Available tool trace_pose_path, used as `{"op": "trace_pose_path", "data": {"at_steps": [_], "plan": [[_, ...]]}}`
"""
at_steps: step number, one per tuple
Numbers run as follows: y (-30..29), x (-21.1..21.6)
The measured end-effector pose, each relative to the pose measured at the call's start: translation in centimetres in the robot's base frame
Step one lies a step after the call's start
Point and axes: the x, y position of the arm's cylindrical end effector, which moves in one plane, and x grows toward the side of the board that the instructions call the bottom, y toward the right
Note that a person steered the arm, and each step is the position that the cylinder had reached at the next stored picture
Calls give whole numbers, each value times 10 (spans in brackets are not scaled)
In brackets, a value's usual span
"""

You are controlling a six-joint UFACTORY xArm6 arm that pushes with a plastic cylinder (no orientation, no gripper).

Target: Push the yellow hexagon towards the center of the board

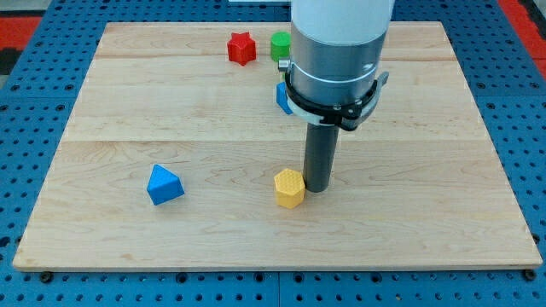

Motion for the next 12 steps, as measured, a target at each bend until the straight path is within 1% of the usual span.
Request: {"op": "trace_pose_path", "data": {"at_steps": [2, 3, 4, 5, 6, 7, 8, 9, 10, 11, 12], "plan": [[1, 16], [6, 33], [-4, 52], [-23, 52], [-31, 48], [-31, 34], [-34, 6], [-47, -5], [-74, -5], [-75, -5], [-62, -7]]}}
